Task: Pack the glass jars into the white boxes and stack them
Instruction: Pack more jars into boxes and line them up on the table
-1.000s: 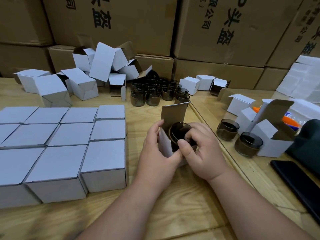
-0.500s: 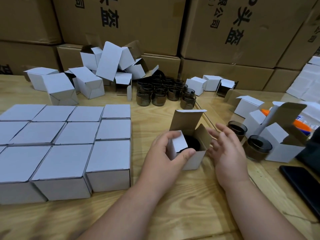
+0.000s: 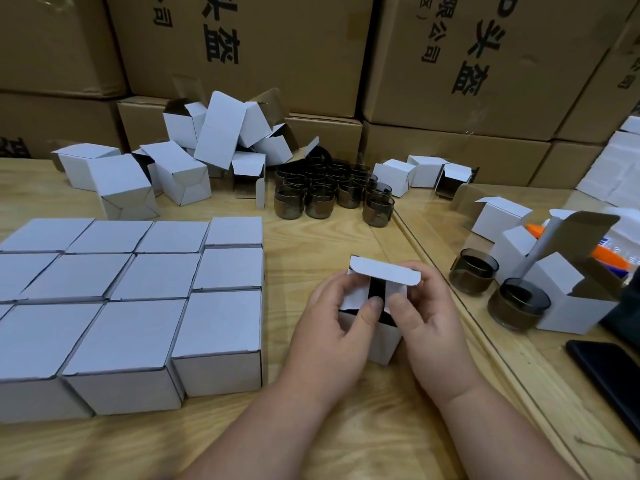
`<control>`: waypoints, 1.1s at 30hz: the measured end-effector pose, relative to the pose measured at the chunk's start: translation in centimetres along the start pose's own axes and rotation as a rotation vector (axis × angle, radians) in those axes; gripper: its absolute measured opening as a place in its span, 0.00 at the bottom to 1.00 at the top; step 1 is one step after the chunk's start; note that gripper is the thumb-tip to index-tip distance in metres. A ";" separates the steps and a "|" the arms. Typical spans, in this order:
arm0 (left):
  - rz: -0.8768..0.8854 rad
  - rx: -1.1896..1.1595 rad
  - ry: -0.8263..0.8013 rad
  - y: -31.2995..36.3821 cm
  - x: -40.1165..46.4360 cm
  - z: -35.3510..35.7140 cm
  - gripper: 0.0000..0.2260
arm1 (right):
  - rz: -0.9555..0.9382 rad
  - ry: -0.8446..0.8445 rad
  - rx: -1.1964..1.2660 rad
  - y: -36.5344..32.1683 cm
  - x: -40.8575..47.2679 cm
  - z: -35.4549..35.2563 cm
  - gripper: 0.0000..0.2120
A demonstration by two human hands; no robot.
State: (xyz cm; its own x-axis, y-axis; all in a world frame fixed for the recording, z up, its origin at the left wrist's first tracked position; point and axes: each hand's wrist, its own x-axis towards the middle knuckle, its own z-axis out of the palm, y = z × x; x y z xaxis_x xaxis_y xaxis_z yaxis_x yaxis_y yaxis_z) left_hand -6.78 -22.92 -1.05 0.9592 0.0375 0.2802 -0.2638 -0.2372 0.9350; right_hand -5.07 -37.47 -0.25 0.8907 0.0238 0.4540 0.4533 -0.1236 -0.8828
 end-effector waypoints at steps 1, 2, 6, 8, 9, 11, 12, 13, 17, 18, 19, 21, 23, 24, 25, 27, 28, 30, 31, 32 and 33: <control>-0.005 0.000 0.002 0.0 0.0 0.0 0.13 | -0.016 -0.013 0.020 -0.1 -0.1 0.1 0.18; -0.008 -0.010 -0.001 0.0 0.0 0.0 0.12 | -0.027 -0.009 0.026 -0.2 -0.1 0.2 0.22; -0.011 -0.096 -0.035 0.1 0.0 0.0 0.15 | -0.037 0.080 -0.001 -0.4 0.0 0.4 0.20; -0.042 -0.178 -0.032 0.2 -0.1 -0.2 0.13 | -0.060 0.108 -0.028 -0.2 0.0 0.2 0.13; -0.062 -0.228 -0.021 0.2 -0.1 -0.3 0.13 | -0.081 0.110 -0.048 -0.1 0.1 0.1 0.11; -0.094 -0.308 0.004 0.1 0.0 -0.4 0.13 | -0.116 0.092 -0.077 -0.1 0.0 0.1 0.08; -0.103 -0.327 0.011 0.2 0.0 -0.5 0.14 | -0.127 0.080 -0.093 -0.1 0.0 0.1 0.07; -0.106 -0.333 0.015 0.2 -0.1 -0.5 0.14 | -0.140 0.074 -0.109 0.0 0.0 0.0 0.07; -0.076 -0.296 0.019 0.4 -0.2 -0.3 0.12 | -0.154 0.069 -0.146 0.2 -0.1 0.0 0.09; -0.072 -0.282 0.021 0.4 -0.1 -0.3 0.12 | -0.156 0.064 -0.155 0.2 -0.2 0.0 0.09; -0.072 -0.275 0.023 0.4 -0.1 -0.3 0.11 | -0.157 0.057 -0.163 0.2 -0.2 0.0 0.09; -0.082 -0.280 0.028 0.4 0.0 -0.3 0.11 | -0.157 0.040 -0.193 0.2 -0.3 -0.1 0.09; -0.091 -0.279 0.032 0.5 0.1 -0.3 0.13 | -0.155 0.023 -0.222 0.3 -0.3 -0.2 0.08; -0.092 -0.275 0.030 0.4 0.1 -0.4 0.15 | -0.145 0.019 -0.227 0.3 -0.3 -0.2 0.08; -0.094 -0.279 0.035 0.5 0.1 -0.4 0.16 | -0.130 0.016 -0.227 0.2 -0.3 -0.3 0.08; -0.099 -0.282 0.038 0.6 0.1 -0.5 0.17 | -0.075 0.001 -0.219 0.1 -0.3 -0.3 0.06; -0.112 -0.266 0.043 0.6 0.2 -0.5 0.16 | -0.019 -0.005 -0.196 0.0 -0.3 -0.2 0.07; -0.151 -0.219 0.022 0.8 0.0 -0.6 0.15 | 0.134 0.006 -0.050 0.2 -0.2 -0.2 0.12; -0.158 -0.183 -0.014 1.1 -0.3 -0.5 0.14 | 0.183 0.026 0.032 0.3 -0.1 -0.4 0.12; -0.150 -0.122 -0.065 1.5 -0.8 -0.6 0.14 | 0.205 0.051 0.091 0.3 0.0 -0.6 0.12; -0.121 -0.027 -0.119 1.6 -1.2 -0.7 0.14 | 0.236 0.069 0.151 0.4 0.2 -0.8 0.11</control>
State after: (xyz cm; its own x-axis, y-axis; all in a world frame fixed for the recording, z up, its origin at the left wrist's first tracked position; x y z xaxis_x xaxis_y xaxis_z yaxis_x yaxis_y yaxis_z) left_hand -8.43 -22.69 0.22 0.9890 -0.0513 0.1389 -0.1467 -0.2112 0.9664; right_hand -4.78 -38.32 -0.38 0.9700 -0.0567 0.2363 0.2383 0.0316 -0.9707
